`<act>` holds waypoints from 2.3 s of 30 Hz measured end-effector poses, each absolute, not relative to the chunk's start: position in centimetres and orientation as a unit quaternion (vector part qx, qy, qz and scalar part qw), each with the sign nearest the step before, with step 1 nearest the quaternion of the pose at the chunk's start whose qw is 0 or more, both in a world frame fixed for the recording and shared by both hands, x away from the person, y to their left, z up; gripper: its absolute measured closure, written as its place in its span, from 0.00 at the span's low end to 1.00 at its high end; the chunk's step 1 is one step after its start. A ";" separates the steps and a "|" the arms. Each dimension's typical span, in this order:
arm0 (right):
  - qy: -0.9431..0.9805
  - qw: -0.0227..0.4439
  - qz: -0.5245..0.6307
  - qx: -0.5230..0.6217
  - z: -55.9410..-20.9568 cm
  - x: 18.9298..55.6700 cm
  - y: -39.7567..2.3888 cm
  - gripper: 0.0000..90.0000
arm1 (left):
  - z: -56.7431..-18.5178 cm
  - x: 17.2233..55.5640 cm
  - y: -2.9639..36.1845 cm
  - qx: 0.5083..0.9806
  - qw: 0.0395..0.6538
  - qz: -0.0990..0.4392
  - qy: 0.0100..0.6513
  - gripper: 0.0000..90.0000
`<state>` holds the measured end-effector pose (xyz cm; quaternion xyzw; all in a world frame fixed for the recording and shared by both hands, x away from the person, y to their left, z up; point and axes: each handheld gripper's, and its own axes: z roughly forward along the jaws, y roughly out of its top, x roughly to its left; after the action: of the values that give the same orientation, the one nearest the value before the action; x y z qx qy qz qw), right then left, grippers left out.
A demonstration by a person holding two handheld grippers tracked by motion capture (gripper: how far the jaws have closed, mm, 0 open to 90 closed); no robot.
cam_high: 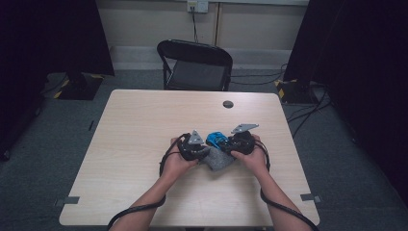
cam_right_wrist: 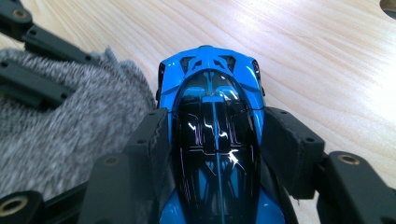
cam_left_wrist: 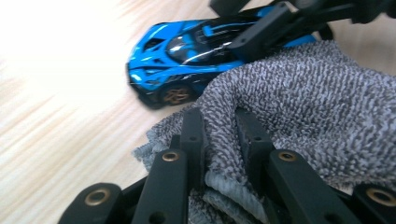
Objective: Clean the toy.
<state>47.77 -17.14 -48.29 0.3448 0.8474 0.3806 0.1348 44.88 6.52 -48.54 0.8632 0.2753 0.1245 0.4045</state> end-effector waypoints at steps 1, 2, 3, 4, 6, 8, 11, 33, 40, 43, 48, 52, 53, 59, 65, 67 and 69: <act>0.847 0.135 0.381 0.345 -48.3 47.8 -17.2 0.47 | -48.6 45.0 6.6 0.862 0.404 0.127 0.277 0.84; 0.847 0.135 0.382 0.345 -48.3 47.8 -17.2 0.47 | -48.6 45.1 6.8 0.861 0.403 0.130 0.281 0.84; 0.846 0.135 0.383 0.345 -48.3 47.7 -17.2 0.47 | -48.6 45.2 7.0 0.860 0.404 0.131 0.284 0.84; 0.846 0.136 0.383 0.345 -48.3 47.7 -17.2 0.47 | -48.6 45.3 7.2 0.858 0.404 0.134 0.287 0.84; 0.846 0.135 0.383 0.345 -48.3 47.7 -17.2 0.47 | -48.7 45.5 7.4 0.856 0.405 0.134 0.293 0.84; 0.846 0.136 0.383 0.345 -48.3 47.7 -17.2 0.47 | -48.7 45.5 7.6 0.855 0.405 0.134 0.296 0.84; 0.846 0.136 0.384 0.345 -48.4 47.7 -17.2 0.47 | -48.7 45.7 7.8 0.852 0.407 0.137 0.300 0.84; 0.844 0.136 0.386 0.347 -48.4 47.7 -17.2 0.47 | -48.8 47.1 10.7 0.836 0.400 0.159 0.341 0.84; 0.844 0.136 0.386 0.347 -48.4 47.7 -17.2 0.47 | -48.8 47.5 11.6 0.831 0.395 0.170 0.353 0.84; 0.844 0.136 0.385 0.347 -48.4 47.7 -17.2 0.47 | -48.8 47.6 12.0 0.825 0.398 0.172 0.362 0.84; 0.845 0.137 0.384 0.347 -48.4 47.6 -17.2 0.47 | -48.7 47.8 12.9 0.820 0.396 0.178 0.373 0.84; 0.845 0.137 0.383 0.347 -48.4 47.6 -17.2 0.47 | -48.7 47.7 13.8 0.818 0.391 0.191 0.377 0.84; 0.845 0.137 0.383 0.347 -48.4 47.6 -17.2 0.47 | -48.6 47.7 14.1 0.816 0.392 0.187 0.382 0.84; 0.847 0.138 0.381 0.344 -48.3 47.7 -17.1 0.47 | -47.9 47.6 15.7 0.801 0.398 0.199 0.401 0.84; 0.847 0.138 0.381 0.344 -48.3 47.7 -17.1 0.47 | -47.3 46.9 16.7 0.797 0.412 0.192 0.398 0.84; 0.846 0.138 0.382 0.345 -48.3 47.7 -17.1 0.47 | -47.3 46.5 16.7 0.797 0.416 0.191 0.394 0.84; 0.846 0.138 0.382 0.346 -48.3 47.7 -17.1 0.47 | -47.3 46.2 16.5 0.797 0.422 0.182 0.391 0.84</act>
<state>47.65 -17.15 -48.34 0.3457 0.8461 0.3817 0.1376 46.20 16.51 -47.26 0.7974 0.3910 0.1818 0.4222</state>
